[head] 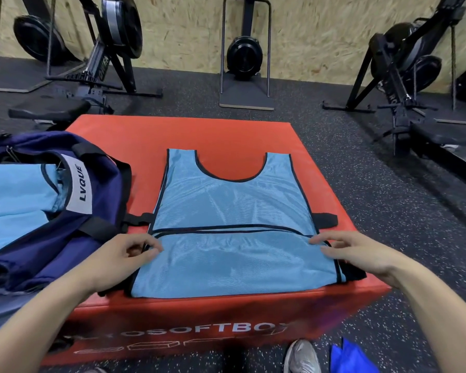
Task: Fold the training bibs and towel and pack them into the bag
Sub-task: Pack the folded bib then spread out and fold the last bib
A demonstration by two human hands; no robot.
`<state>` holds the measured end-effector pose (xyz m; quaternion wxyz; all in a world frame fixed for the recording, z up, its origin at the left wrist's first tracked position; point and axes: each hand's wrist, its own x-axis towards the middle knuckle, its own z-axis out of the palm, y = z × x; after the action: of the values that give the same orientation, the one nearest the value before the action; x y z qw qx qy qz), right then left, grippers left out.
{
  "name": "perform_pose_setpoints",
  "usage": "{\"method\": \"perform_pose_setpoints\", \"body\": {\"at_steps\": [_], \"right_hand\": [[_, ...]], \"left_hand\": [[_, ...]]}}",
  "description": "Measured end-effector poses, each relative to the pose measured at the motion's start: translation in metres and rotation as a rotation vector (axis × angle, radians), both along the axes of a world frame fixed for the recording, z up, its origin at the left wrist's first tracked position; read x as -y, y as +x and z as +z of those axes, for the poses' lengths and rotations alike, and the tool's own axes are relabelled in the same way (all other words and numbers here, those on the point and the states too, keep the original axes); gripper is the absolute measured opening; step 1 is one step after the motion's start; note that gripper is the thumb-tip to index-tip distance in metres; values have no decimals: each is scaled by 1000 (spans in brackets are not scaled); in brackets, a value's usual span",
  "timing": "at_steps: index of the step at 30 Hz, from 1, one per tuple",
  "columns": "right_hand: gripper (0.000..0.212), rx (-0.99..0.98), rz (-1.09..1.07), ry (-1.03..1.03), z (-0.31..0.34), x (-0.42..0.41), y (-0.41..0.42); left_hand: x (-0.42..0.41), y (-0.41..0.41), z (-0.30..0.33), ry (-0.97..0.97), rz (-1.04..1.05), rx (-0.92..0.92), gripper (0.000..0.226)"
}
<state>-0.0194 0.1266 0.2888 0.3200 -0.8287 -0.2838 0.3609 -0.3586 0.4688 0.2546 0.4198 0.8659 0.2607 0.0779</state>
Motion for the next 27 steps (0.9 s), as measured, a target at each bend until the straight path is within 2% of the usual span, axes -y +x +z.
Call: {"method": "perform_pose_setpoints", "body": {"at_steps": [5, 8, 10, 14, 19, 27], "right_hand": [[18, 41, 106, -1, 2, -4, -6], [27, 95, 1, 263, 0, -8, -8], [36, 42, -78, 371, -3, -10, -8], [51, -47, 75, 222, -15, -2, -8], [66, -86, 9, 271, -5, 15, -16], [70, -154, 35, 317, 0, 55, -45]], "left_hand": [[-1, -1, -2, -33, -7, 3, 27], [6, 0, -1, -132, 90, 151, 27], [8, 0, 0, -183, 84, 159, 24], [16, -2, 3, -184, -4, 65, 38], [29, -14, 9, -307, 53, 117, 67], [51, -55, 28, -360, -28, 151, 66]]}}
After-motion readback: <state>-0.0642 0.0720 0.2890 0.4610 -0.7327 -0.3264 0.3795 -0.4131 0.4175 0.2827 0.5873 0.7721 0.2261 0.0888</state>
